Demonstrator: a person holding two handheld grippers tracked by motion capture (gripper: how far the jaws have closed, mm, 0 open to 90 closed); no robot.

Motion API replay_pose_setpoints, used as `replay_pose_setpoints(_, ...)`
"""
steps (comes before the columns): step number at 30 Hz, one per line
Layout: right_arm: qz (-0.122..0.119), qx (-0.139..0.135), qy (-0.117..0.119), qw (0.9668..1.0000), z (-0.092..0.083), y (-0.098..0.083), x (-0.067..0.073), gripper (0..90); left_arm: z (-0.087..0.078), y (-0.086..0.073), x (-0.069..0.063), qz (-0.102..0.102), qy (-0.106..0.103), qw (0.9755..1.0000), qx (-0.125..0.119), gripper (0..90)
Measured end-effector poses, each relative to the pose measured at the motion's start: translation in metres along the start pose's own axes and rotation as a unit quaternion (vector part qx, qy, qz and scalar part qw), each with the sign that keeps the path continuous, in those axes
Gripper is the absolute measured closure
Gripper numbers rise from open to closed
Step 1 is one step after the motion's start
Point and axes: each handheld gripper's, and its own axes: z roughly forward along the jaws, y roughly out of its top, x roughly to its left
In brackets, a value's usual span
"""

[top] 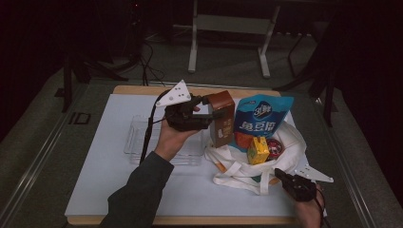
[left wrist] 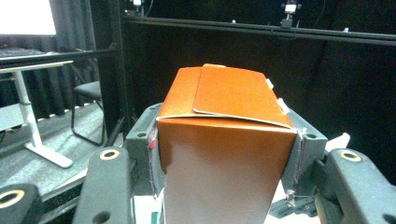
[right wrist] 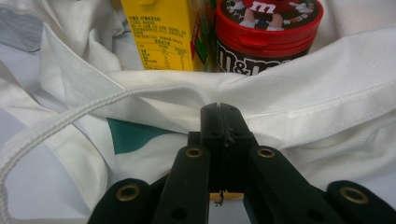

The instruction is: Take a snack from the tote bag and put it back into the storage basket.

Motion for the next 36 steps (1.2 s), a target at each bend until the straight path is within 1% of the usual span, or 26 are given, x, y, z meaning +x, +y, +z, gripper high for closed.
replay_pose_setpoints(8,0.006,0.008,0.001,0.9999,0.010,-0.003,0.000,89.7,-0.012,0.000,0.007,0.001,0.013,0.9999,0.006,42.9)
replay_pose_setpoints(11,0.007,0.009,0.001,0.9999,0.012,-0.004,0.000,88.0,-0.017,0.000,0.010,0.003,0.018,0.9998,0.008,43.0)
replay_pose_setpoints(15,0.006,0.014,0.002,0.9999,0.014,-0.005,0.001,87.3,-0.023,0.000,0.014,0.002,0.018,0.9998,0.010,42.9)
replay_pose_setpoints(19,0.006,0.014,0.003,0.9999,0.015,-0.006,0.001,87.1,-0.029,0.000,0.017,0.005,0.020,0.9997,0.014,42.9)
replay_pose_setpoints(22,0.008,0.014,0.005,0.9999,0.016,-0.007,0.000,86.4,-0.034,-0.001,0.020,0.007,0.024,0.9995,0.019,42.9)
replay_pose_setpoints(29,0.010,0.012,0.005,0.9999,0.016,-0.009,-0.001,84.7,-0.042,-0.003,0.027,0.016,0.026,0.9989,0.036,42.9)
replay_pose_setpoints(36,0.014,0.011,0.006,0.9998,0.016,-0.009,-0.001,83.4,-0.050,-0.006,0.032,0.019,0.030,0.9983,0.047,42.9)
